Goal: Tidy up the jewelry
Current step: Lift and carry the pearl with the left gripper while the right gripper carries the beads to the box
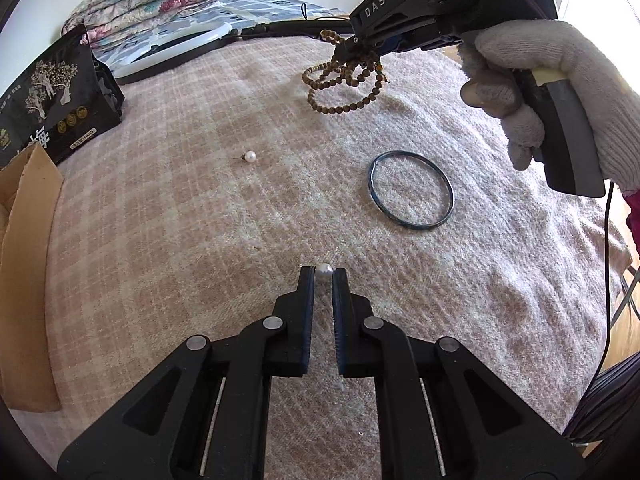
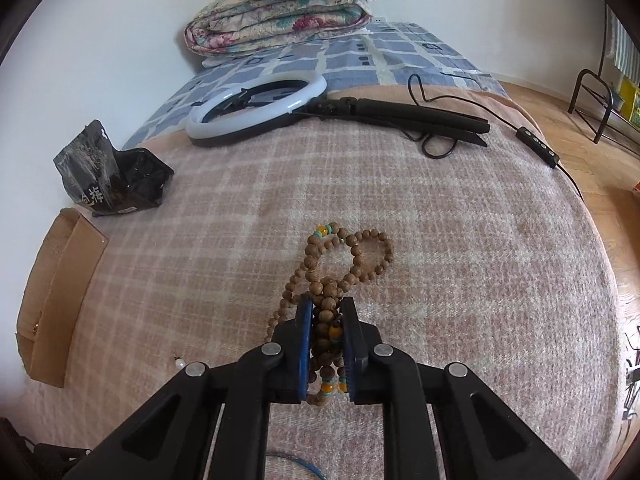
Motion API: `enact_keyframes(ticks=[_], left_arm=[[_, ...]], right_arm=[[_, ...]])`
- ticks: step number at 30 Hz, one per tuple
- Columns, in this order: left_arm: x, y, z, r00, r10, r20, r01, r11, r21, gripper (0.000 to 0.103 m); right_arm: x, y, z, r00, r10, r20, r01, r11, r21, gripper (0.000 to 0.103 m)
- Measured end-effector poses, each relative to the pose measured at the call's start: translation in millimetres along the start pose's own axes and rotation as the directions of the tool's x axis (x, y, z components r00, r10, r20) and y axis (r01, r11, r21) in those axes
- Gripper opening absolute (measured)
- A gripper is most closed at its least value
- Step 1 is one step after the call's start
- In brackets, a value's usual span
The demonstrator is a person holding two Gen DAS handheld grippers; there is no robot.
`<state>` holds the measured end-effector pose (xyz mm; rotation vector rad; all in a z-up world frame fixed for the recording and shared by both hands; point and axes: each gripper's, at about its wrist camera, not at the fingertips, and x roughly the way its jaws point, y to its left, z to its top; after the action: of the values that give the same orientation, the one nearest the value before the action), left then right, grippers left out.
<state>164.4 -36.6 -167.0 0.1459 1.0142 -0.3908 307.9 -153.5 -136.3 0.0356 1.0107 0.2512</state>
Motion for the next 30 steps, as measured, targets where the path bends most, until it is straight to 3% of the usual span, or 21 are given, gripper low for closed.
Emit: enact_keyframes(ticks=[16, 30], left_arm=[[-56, 20, 12, 0.993, 0.009, 0.121, -0.002, 0.998, -0.057, 0.007], [-121, 70, -4, 0.973, 0.065, 0.223, -0.029, 0.987, -0.161, 0.007]], right_arm=[[-75, 30, 11, 0.994, 0.022, 0.105, -0.018, 0.999, -0.037, 0.011], [-128, 102, 10, 0.984, 0.085, 0.154, -0.065, 0.989, -0.134, 0.011]])
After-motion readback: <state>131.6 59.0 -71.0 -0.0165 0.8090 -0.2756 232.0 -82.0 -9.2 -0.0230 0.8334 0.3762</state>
